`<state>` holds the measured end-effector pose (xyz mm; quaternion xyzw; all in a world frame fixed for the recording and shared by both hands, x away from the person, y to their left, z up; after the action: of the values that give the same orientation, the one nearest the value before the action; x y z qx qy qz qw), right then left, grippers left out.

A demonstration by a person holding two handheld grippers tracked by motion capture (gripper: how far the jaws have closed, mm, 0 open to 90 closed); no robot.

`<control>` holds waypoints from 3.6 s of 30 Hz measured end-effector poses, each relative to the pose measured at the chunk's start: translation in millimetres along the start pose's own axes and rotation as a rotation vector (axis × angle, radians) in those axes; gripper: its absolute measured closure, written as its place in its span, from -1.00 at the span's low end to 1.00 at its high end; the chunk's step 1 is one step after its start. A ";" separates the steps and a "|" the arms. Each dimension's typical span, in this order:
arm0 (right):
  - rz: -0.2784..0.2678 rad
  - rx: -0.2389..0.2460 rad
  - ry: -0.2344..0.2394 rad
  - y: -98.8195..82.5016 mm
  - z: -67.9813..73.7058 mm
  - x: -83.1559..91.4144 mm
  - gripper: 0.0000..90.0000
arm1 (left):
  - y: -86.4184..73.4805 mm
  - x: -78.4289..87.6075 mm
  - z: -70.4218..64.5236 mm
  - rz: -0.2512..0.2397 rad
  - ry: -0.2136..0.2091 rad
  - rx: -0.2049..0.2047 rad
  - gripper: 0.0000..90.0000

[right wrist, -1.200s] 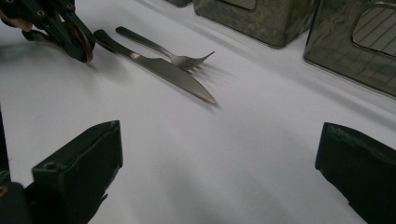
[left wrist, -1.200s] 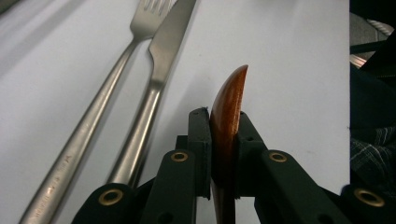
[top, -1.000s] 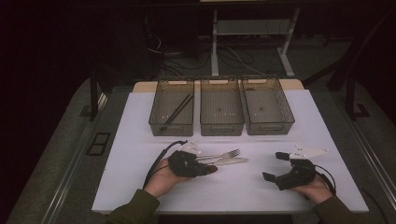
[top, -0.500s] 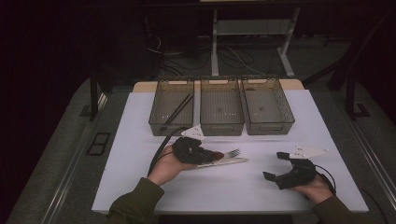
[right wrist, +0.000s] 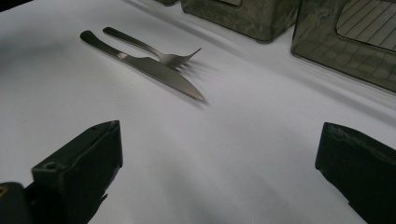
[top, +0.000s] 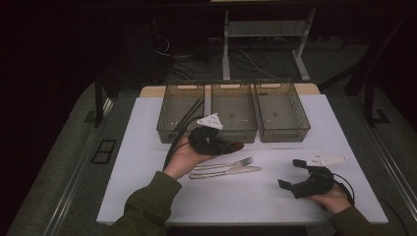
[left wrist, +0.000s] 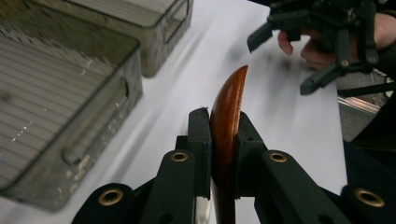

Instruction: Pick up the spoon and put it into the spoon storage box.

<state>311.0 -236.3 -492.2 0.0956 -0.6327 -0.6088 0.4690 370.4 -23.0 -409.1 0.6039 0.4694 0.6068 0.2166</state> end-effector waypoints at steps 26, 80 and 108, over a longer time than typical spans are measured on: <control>-0.012 0.007 0.006 1.7 1.2 1.6 -1.00 | 78.2 -17.9 54.6 -0.067 0.054 -0.019 0.78; -0.038 0.000 0.038 5.2 2.9 6.2 -1.00 | 82.3 -75.7 126.3 -0.075 0.180 0.046 0.07; -0.023 0.005 0.026 3.2 2.5 3.7 -1.00 | 26.7 2.9 46.3 -0.091 0.143 -0.018 -0.29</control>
<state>308.6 -236.4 -487.2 0.1118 -0.6269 -0.6112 0.4700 421.3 -18.8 -393.2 0.5351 0.5051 0.6420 0.2153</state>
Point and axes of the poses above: each handheld gripper's, and its own axes: x roughly backward along the jaws, y roughly out of its top, z roughly to its left, the point moved 9 cm from there along -x, roughly forward along the jaws, and after that the axes turned 5 degrees about -z, right-handed, at the moved point
